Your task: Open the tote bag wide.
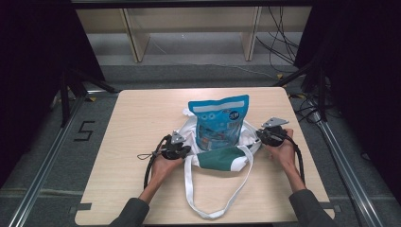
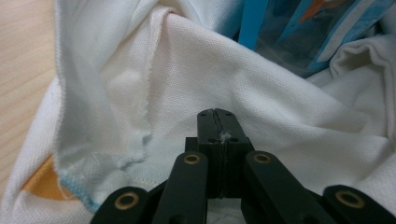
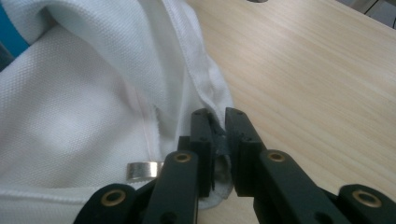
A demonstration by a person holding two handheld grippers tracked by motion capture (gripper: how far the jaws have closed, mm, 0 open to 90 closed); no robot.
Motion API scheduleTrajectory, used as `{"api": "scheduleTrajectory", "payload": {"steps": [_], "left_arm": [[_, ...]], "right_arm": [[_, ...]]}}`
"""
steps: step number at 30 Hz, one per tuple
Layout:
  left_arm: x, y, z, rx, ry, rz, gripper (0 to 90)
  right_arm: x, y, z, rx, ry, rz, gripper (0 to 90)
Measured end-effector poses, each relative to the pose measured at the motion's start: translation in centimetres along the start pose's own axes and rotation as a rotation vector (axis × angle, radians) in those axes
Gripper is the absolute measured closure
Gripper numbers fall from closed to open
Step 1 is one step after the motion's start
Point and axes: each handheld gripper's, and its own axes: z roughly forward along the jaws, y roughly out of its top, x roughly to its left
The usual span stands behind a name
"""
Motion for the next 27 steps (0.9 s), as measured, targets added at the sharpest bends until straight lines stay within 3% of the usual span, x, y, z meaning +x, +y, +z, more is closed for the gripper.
{"api": "scheduleTrajectory", "payload": {"steps": [2,4,5,8,10,14,22,27], "left_arm": [[0.1,0.1,0.1,0.005,0.005,0.008,88.8],[0.2,0.3,0.3,-0.002,0.002,-0.006,88.8],[0.2,0.3,0.3,-0.002,0.002,-0.006,88.8],[0.3,0.4,0.4,-0.004,0.008,-0.009,88.8],[0.4,0.4,0.4,-0.008,0.004,-0.019,87.5],[0.7,0.2,0.1,-0.033,-0.027,-0.072,82.2],[0.7,0.5,-0.6,-0.053,-0.027,-0.073,71.5],[0.7,0.9,-1.5,-0.071,-0.027,-0.069,65.8]], "right_arm": [[0.1,0.1,0.1,0.016,0.005,0.020,82.2],[-0.2,0.2,0.5,-0.003,0.000,0.001,82.1],[-0.1,0.3,0.4,0.012,-0.007,0.030,81.9],[-0.5,0.4,0.8,-0.008,0.000,0.015,81.7],[-0.6,0.4,0.7,-0.011,-0.007,0.051,80.5],[-0.8,0.4,0.4,-0.030,-0.008,0.069,77.3],[-1.2,0.5,-1.4,-0.063,0.000,0.120,71.5],[-1.6,0.6,-2.9,-0.099,-0.003,0.123,68.3]]}}
